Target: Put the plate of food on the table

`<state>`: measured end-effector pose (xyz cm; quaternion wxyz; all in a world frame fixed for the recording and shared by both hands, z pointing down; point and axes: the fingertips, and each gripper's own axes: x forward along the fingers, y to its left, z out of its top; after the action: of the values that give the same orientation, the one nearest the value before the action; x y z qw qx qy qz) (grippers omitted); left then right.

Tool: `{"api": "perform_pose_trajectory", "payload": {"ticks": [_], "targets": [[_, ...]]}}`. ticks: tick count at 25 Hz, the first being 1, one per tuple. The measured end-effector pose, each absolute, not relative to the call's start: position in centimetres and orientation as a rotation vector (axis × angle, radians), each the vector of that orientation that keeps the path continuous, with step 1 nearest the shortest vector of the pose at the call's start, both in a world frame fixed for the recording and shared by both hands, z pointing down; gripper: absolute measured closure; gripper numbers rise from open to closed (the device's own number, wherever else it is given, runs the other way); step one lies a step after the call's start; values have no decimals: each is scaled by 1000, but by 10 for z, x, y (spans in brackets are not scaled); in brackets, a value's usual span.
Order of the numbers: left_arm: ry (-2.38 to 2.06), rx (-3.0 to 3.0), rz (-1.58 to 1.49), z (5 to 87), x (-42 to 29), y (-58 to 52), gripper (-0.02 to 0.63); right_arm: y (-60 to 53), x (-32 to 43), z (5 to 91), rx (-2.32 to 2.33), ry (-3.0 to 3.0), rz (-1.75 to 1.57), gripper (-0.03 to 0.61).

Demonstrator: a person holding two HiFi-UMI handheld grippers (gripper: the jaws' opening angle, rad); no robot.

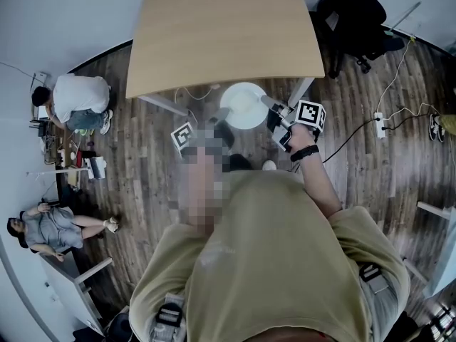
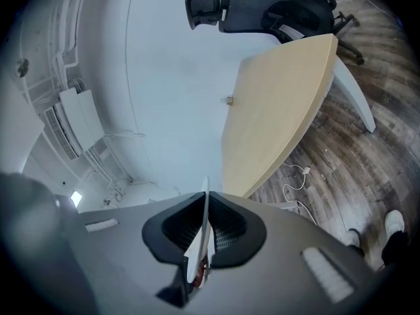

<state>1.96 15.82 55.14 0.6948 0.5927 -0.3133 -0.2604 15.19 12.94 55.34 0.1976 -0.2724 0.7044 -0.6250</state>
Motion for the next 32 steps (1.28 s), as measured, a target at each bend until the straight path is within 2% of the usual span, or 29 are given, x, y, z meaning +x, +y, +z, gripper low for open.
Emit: {"api": "perform_pose_trajectory", "payload": {"ticks": [9,20,26,32], "targets": [[-696,1285,-600,571,2,123,581,95,135,576,-789,1932,-1793,558],[-788,1425,-432,575,-75,-13,606,-36,58,572,-874,1962,-1784,557],[-785,1475,-387,579,-92,-41,607,-63,41,579,-905,1945,-1769,558],[-765,1460,-349,591,-153,-108,607,-125,-21,589,-988,1948,-1785,557]]}}
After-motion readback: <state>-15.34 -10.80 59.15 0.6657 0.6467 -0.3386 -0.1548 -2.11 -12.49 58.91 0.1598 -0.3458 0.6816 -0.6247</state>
